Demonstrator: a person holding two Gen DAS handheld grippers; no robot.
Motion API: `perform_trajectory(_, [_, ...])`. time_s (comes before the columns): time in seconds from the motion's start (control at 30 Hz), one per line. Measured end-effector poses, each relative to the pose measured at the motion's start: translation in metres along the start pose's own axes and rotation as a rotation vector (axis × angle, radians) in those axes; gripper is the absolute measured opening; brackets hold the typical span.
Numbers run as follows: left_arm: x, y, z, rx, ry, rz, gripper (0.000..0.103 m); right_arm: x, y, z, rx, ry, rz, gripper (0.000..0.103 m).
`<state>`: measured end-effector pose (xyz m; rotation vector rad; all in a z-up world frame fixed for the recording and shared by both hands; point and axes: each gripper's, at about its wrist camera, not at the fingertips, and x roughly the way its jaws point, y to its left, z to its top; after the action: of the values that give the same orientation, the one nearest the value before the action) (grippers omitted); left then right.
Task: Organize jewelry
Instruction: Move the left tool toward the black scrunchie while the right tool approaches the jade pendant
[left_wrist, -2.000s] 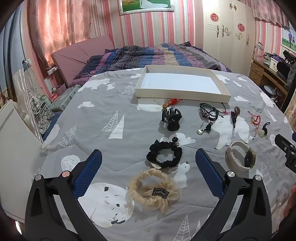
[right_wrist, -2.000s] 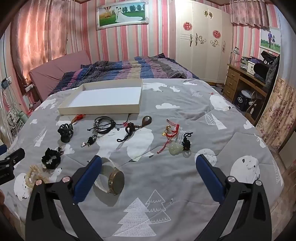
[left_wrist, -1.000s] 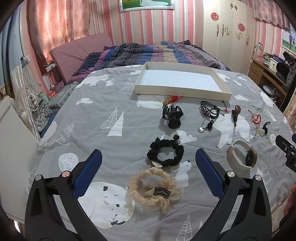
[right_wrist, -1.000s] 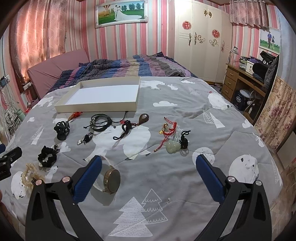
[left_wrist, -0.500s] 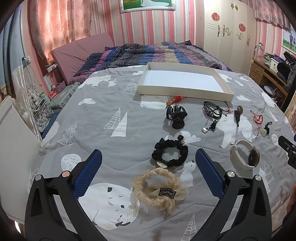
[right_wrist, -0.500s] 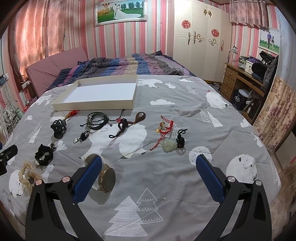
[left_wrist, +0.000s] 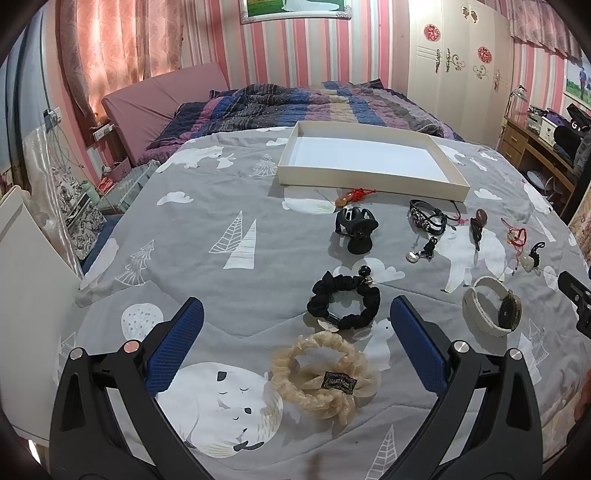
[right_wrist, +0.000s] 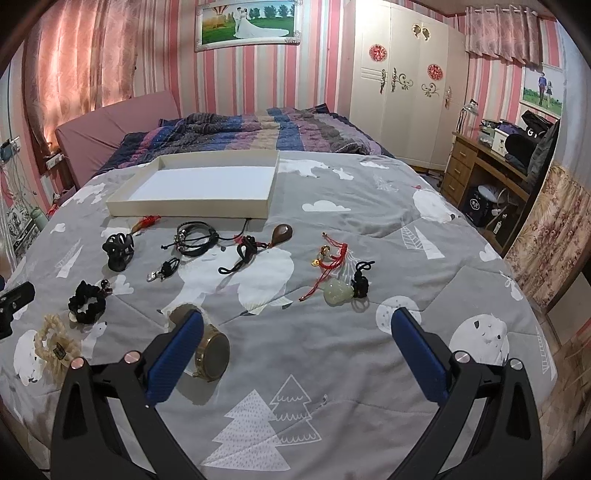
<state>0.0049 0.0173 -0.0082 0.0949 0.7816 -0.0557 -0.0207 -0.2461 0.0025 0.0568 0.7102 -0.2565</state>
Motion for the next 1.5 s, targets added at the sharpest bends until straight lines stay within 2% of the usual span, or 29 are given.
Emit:
perform_trajectory(0.63, [0.003, 0.003, 0.000, 0.004, 0.014, -0.001, 0.100, 0.003, 0.003, 0.001, -0.033, 0.031, 0.015, 0.101])
perform_trajectory(1.1, [0.005, 0.010, 0.006, 0.001, 0.025, -0.002, 0.100, 0.003, -0.011, 0.008, -0.008, 0.037, -0.015, 0.101])
perform_trajectory(1.5, [0.004, 0.015, 0.009, -0.004, 0.020, -0.001, 0.100, 0.001, -0.027, 0.010, 0.031, 0.053, 0.038, 0.101])
